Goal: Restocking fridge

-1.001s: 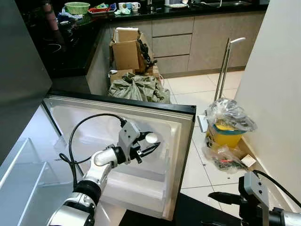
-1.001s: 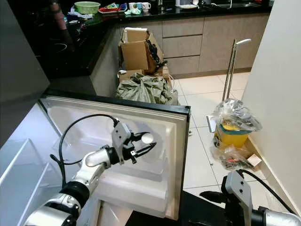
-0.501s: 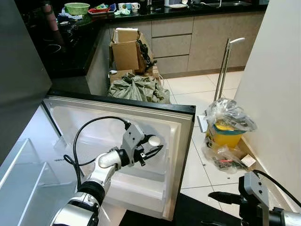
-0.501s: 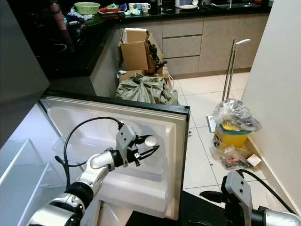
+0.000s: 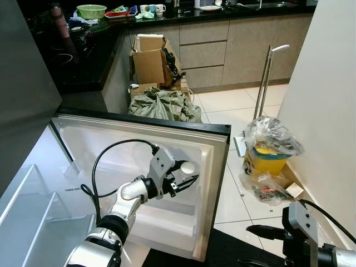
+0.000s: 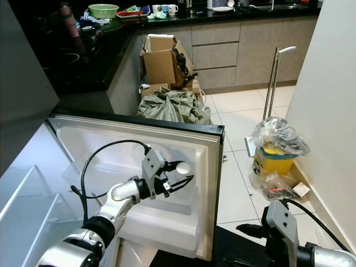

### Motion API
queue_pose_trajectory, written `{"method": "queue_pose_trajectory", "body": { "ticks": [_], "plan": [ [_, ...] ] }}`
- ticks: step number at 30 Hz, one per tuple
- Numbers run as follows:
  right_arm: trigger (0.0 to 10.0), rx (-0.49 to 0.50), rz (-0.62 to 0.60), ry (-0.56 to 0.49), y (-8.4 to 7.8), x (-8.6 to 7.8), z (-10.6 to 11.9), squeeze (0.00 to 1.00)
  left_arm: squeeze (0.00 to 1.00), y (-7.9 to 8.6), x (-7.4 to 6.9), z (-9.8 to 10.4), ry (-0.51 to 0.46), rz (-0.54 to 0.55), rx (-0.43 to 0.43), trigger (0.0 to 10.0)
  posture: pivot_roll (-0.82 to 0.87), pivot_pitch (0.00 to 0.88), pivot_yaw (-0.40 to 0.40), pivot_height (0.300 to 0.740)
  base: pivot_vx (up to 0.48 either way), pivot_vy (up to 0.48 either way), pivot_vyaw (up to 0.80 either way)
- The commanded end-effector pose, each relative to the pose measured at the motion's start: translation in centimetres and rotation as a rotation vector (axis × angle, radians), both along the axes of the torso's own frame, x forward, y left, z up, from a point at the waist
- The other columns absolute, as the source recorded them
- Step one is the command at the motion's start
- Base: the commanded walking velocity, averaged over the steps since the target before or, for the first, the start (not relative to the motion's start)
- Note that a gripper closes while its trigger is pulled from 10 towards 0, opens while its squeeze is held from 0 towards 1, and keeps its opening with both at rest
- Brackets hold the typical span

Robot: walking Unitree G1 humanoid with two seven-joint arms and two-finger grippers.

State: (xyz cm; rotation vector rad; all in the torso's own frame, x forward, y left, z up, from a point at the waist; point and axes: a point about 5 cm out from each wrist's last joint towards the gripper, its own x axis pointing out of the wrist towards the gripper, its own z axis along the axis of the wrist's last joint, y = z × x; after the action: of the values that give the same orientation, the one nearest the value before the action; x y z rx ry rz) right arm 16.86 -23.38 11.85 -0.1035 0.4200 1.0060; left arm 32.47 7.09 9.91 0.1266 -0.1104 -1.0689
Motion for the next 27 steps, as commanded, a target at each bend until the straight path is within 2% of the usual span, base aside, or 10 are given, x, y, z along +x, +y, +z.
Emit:
{"method": "queue_pose_trajectory", "body": {
  "ticks": [1,5,6,7,8,18,20,22,23,27],
  "plan": [
    [10.0,0.001,0.007,-0.004,0.3,0.0,0.1,0.00,1.00,-0.2,0.2,0.4,0.000,0.004,-0.029,10.0,-0.23,0.012,0.102,0.740,0.000,0.000,0.00],
    [10.0,-0.001,0.006,-0.003,0.3,0.0,0.1,0.00,1.00,0.2,0.5,0.7,-0.020,0.019,-0.023,10.0,-0.23,0.012,0.102,0.740,0.000,0.000,0.00],
    [10.0,-0.001,0.006,-0.003,0.2,0.0,0.1,0.00,0.63,0.3,0.6,0.8,-0.023,0.024,-0.028,10.0,-0.23,0.013,0.102,0.740,0.000,0.000,0.00],
    [10.0,-0.001,0.006,-0.003,0.2,-0.1,0.1,0.00,0.35,0.5,0.6,0.9,-0.025,0.028,-0.032,10.0,-0.23,0.013,0.102,0.740,0.000,0.000,0.00],
    [10.0,-0.002,0.005,-0.002,0.3,-0.1,0.1,0.00,0.00,0.6,0.7,1.1,-0.028,0.030,-0.040,10.0,-0.23,0.014,0.102,0.740,0.000,0.000,0.00],
    [10.0,-0.001,0.005,0.003,0.2,-0.2,0.0,0.00,0.00,2.0,1.0,2.6,-0.022,-0.022,-0.173,10.0,-0.23,0.016,0.101,0.740,0.000,0.000,0.00],
    [10.0,-0.001,0.004,0.003,0.2,-0.2,-0.1,0.00,0.00,3.4,0.8,3.1,0.007,-0.097,-0.228,10.0,-0.22,0.015,0.100,0.740,0.000,0.000,0.00],
    [10.0,-0.001,0.004,0.003,0.2,-0.1,0.0,0.00,0.00,3.8,0.7,3.2,0.016,-0.117,-0.236,10.0,-0.22,0.015,0.100,0.740,0.000,0.000,0.00],
    [10.0,0.000,0.005,0.000,0.2,-0.1,0.0,0.00,0.00,4.8,0.4,3.0,0.037,-0.149,-0.236,10.0,-0.22,0.013,0.099,0.740,0.000,0.000,0.00],
    [10.0,0.001,0.006,-0.002,0.2,-0.1,0.0,0.00,0.00,5.9,0.2,2.7,0.052,-0.145,-0.226,10.0,-0.22,0.013,0.099,0.740,0.000,0.000,0.00]
  ]
}}
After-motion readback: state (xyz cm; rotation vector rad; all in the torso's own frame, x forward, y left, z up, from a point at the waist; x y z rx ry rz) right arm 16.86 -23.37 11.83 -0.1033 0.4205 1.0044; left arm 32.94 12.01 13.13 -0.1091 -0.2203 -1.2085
